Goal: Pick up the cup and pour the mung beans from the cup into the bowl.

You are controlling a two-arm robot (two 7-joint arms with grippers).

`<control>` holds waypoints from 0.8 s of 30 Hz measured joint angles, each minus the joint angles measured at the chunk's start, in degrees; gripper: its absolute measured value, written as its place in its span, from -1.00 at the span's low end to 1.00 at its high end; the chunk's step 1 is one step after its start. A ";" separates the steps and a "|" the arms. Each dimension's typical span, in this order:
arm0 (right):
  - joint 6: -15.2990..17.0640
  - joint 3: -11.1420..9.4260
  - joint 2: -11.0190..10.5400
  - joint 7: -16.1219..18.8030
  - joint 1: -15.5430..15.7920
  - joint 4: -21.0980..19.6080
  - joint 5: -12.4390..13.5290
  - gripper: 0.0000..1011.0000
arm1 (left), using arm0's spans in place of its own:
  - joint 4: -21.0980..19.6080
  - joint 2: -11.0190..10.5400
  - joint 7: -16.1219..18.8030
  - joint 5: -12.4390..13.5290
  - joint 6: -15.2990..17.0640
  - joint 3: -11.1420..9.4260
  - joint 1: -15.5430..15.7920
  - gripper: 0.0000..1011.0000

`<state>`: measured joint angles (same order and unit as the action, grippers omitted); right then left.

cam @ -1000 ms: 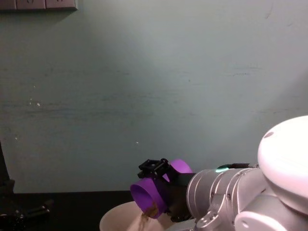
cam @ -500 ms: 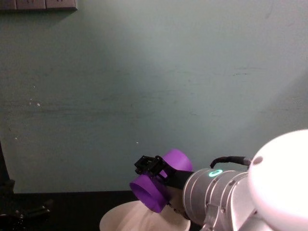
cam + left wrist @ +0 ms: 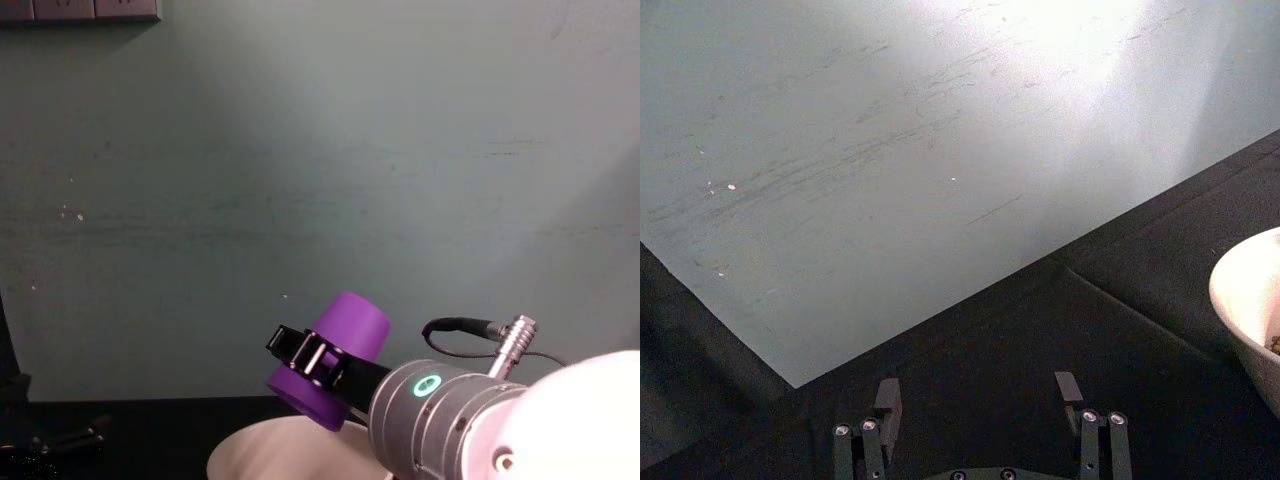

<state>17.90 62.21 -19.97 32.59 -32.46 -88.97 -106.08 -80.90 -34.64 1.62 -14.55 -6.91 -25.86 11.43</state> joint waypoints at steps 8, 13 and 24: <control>-0.28 -0.14 0.03 0.01 0.19 -0.15 -0.83 0.44 | 0.00 0.00 0.00 0.00 0.00 0.00 0.00 0.98; -0.46 -0.86 0.07 -0.56 0.55 -0.40 0.07 0.44 | 0.00 0.00 0.00 0.00 0.00 0.00 0.00 0.98; 1.25 -8.88 0.59 -7.65 4.97 -2.50 13.08 0.43 | 0.00 0.00 0.00 0.00 0.00 0.00 0.00 0.98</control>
<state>19.15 53.33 -19.38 24.94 -27.49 -91.46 -93.00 -80.90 -34.64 1.62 -14.55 -6.91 -25.86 11.43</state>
